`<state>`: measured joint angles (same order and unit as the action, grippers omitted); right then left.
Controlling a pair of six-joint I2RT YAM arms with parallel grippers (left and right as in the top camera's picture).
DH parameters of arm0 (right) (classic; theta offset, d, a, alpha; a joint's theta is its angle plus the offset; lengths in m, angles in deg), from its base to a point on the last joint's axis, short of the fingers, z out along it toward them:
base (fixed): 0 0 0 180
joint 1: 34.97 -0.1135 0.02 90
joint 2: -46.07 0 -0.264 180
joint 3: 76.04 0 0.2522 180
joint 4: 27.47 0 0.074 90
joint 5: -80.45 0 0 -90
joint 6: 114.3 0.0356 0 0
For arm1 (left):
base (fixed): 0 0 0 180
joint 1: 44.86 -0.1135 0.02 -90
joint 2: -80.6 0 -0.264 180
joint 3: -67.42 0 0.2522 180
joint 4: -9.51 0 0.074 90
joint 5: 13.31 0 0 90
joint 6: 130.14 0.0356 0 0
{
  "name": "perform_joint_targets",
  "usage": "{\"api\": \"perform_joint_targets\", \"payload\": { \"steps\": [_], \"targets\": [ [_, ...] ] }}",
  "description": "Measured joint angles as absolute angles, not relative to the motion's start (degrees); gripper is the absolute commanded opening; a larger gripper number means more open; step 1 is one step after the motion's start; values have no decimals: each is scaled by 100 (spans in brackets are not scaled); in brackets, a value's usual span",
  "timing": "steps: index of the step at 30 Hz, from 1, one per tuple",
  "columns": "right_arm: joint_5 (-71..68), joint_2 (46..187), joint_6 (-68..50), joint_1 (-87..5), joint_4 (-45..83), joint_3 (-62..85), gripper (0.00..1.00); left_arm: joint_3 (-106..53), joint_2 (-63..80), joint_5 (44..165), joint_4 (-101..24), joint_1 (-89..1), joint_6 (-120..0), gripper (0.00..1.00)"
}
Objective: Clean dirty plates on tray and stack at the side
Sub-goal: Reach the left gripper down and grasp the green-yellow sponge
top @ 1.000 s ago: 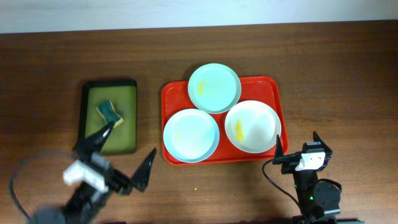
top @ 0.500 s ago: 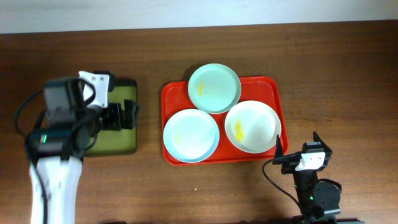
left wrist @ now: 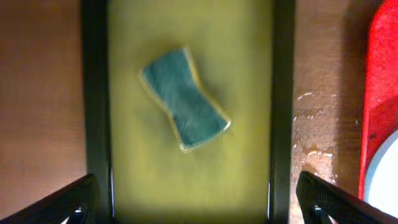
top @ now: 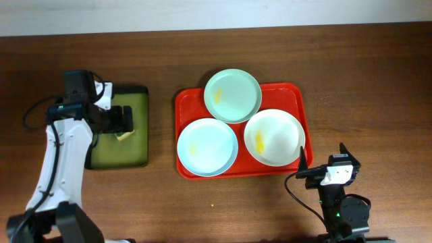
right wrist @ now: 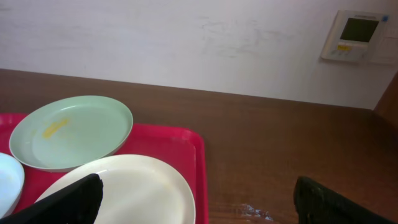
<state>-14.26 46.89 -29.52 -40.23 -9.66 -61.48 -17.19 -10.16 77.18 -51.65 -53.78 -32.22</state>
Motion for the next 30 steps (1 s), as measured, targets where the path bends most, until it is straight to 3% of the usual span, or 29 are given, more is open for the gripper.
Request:
{"api": "perform_joint_targets", "payload": {
  "steps": [4, 16, 24, 28, 30],
  "targets": [
    [-1426, 4689, -2954, -4025, -966, -6148, 99, -1719, -1313, 7862, -4848, -5394, -3027, 99],
    [-1426, 4689, -2954, -4025, -966, -6148, 99, -1721, -1988, 7337, -3799, -5442, -5167, 99],
    [-1426, 4689, -2954, -4025, -966, -6148, 99, -1738, -2598, 7346, -3631, -5442, -5571, 99],
    [-1426, 4689, -2949, -4025, -966, -6148, 99, -1738, -3079, 7453, -3419, -5442, -5641, 75],
    [-1426, 4686, -2947, -4025, -966, -6148, 99, -1738, -3173, 7477, -3358, -5442, -5674, 72]
  ]
}}
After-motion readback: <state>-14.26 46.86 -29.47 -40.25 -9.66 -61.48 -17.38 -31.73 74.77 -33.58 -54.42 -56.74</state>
